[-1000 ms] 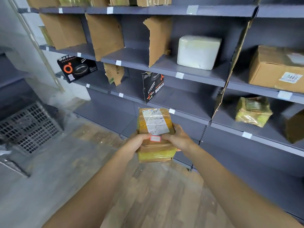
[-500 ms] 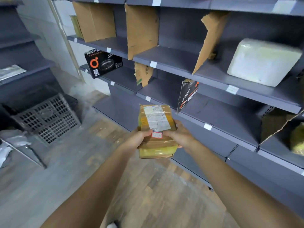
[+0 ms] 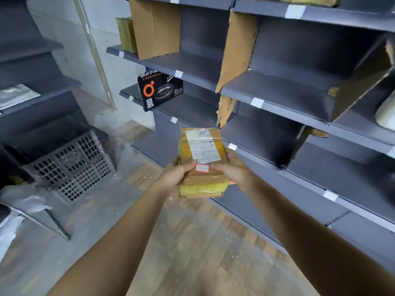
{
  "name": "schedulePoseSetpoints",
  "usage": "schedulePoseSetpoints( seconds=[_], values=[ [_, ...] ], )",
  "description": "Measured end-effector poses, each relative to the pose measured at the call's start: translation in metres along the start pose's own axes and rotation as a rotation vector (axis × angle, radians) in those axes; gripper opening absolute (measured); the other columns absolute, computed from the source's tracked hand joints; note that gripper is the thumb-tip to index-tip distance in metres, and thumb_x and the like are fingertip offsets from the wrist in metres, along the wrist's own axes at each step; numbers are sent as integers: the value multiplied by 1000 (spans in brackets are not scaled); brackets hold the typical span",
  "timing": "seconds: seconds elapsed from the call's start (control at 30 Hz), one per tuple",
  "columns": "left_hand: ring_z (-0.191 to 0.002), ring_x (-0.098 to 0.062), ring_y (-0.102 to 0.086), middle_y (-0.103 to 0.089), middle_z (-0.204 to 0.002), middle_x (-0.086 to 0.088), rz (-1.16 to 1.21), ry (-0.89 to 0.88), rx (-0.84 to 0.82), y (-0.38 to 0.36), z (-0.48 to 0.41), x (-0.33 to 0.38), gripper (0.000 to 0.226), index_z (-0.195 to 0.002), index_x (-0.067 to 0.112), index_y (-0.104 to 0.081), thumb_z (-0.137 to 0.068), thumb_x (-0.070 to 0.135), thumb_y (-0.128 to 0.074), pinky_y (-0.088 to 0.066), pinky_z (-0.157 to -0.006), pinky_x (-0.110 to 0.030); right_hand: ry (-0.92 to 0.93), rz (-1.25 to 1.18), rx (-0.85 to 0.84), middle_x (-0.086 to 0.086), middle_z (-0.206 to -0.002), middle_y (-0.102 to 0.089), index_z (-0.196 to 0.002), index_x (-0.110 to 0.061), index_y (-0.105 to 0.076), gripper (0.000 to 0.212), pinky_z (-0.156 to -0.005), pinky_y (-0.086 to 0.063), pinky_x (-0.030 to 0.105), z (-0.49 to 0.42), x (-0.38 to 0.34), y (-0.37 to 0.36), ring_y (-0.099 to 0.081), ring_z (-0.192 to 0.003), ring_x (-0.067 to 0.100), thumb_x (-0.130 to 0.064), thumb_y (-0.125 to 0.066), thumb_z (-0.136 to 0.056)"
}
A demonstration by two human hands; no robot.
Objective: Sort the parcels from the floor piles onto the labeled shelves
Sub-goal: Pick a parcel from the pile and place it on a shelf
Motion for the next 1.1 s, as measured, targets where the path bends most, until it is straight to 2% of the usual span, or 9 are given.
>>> schedulePoseSetpoints(
  seconds=[0.1, 0.23, 0.4, 0.53, 0.63, 0.8, 0.9, 1.03, 1.1],
  values=[
    [-95, -14, -71, -73, -111, 5, -26, -4, -27, 38, -34, 8, 41, -130, 21, -57, -91, 25, -67, -54, -85, -31, 37, 37, -1, -6, -125, -57, -144, -30, -37, 71, -95, -46, 34, -39, -25, -28, -56, -117, 19, -20, -73, -84],
    [-82, -6, -66, -69, -117, 1, -66, -36, -20, 78, -83, 21, 33, -129, 20, -53, -96, 13, -56, -48, -57, -12, 95, 55, -16, -7, -126, -58, -142, -30, -38, 78, -101, -46, 39, -101, -43, -62, -56, -116, 17, -27, -77, -74],
    [-95, -9, -70, -71, -112, 7, -70, -40, -8, 115, -158, 35, 47, -132, 21, -52, -89, 16, -69, -53, -76, -24, 116, 43, -64, -15, -127, -52, -146, -36, -33, 90, -97, -43, 32, -178, -55, -94, -52, -118, 11, -43, -83, -72],
    [-95, -13, -70, -72, -110, 5, -112, -8, 20, 135, -210, 54, 42, -123, 24, -56, -86, 13, -72, -54, -78, -26, 71, 29, -8, -6, -129, -53, -148, -32, -25, 94, -100, -43, 33, -232, -66, -113, -50, -121, 17, -35, -83, -75],
    [-100, -21, -70, -70, -115, -4, -73, 10, 35, 145, -249, 65, 50, -128, 18, -51, -83, 9, -73, -55, -92, -43, 45, 1, 47, -4, -125, -52, -148, -28, -27, 90, -96, -41, 31, -263, -77, -124, -50, -124, 21, -30, -82, -77],
    [-101, -26, -68, -67, -111, -5, -129, 24, 105, 154, -308, 72, 65, -110, 19, -47, -60, 38, -82, -52, -94, -52, -27, -45, 118, 0, -129, -51, -149, -24, -26, 85, -87, -39, 29, -308, -84, -133, -50, -119, 22, -27, -78, -81],
    [-97, -20, -67, -69, -108, -2, -214, -16, 45, 157, -335, 77, 44, -106, 23, -53, -75, 39, -81, -54, -92, -46, -71, -55, 151, -1, -121, -49, -148, -22, -28, 81, -83, -38, 28, -333, -85, -133, -47, -106, 17, -28, -77, -82],
    [-87, -3, -63, -67, -86, 16, -388, -103, -251, 166, -370, 92, 18, -89, 33, -61, -85, 25, -76, -49, -75, -12, -106, -161, 202, -3, -117, -57, -137, -17, -42, 83, -91, -50, 30, -362, -91, -141, -55, -111, 18, -25, -89, -69],
    [-101, -11, -66, -73, -98, 10, -458, -115, -397, 176, -396, 98, 31, -104, 28, -67, -77, 28, -81, -50, -88, -21, -100, -212, 224, -1, -114, -62, -128, -16, -48, 74, -94, -53, 29, -378, -94, -147, -60, -110, 19, -16, -90, -66]
  ],
)
Point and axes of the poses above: each hand's wrist, its own z-axis away from the middle knuckle, its own y-axis out of the back of the hand, x = y × z, the point moved 1 cm from there along -z, towards the middle knuckle
